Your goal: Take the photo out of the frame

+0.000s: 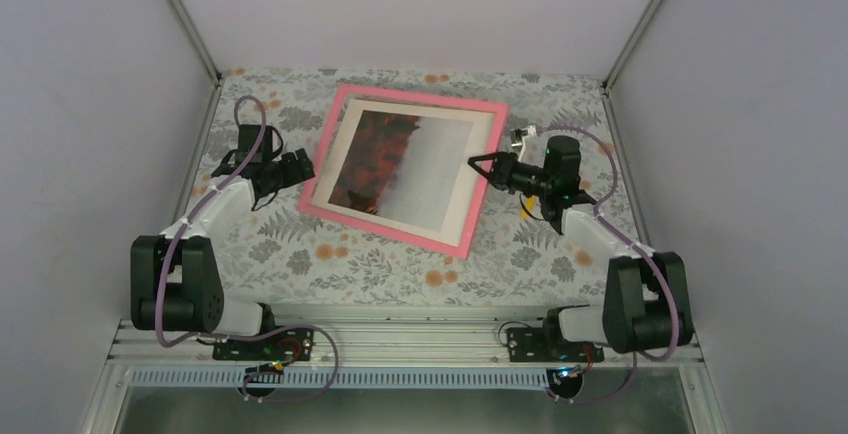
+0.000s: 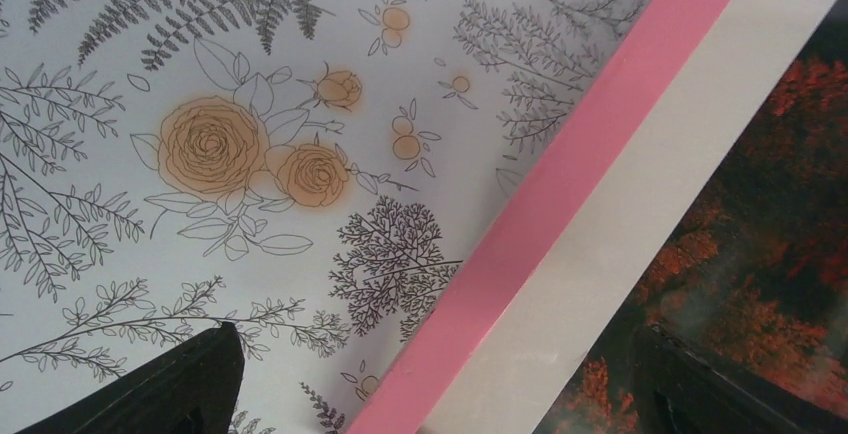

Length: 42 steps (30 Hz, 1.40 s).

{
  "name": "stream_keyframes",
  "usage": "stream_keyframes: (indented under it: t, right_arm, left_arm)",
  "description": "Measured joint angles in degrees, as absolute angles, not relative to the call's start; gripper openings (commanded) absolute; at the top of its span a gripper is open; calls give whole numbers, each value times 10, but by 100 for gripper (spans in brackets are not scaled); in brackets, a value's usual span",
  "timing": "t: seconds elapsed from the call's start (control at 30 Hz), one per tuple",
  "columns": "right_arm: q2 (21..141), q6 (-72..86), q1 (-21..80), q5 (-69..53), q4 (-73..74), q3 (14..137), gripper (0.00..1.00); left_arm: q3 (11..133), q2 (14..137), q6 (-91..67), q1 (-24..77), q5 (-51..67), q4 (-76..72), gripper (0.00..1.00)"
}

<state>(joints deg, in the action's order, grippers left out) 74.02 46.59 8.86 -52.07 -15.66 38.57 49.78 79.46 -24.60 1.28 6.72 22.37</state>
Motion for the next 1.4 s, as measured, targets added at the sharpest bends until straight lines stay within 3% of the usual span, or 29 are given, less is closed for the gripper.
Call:
stream_keyframes:
  t: [0.57, 0.77, 0.87, 1.17, 1.4]
  right_arm:
    - [923, 498, 32, -552, -201, 339, 4]
    - [988, 469, 32, -550, -191, 354, 21]
    - [995, 447, 32, -538, -169, 359, 34]
    - [957, 343, 42, -380, -66, 385, 61]
    - [894, 299, 85, -247, 37, 406, 66]
  left_arm:
    - [499, 843, -236, 21, 67, 215, 91]
    - [499, 872, -233, 23, 63, 210, 87]
    - [501, 891, -231, 28, 58, 211, 85]
    - [524, 929, -229, 58, 20, 215, 81]
    - [553, 951, -228, 77, -27, 229, 81]
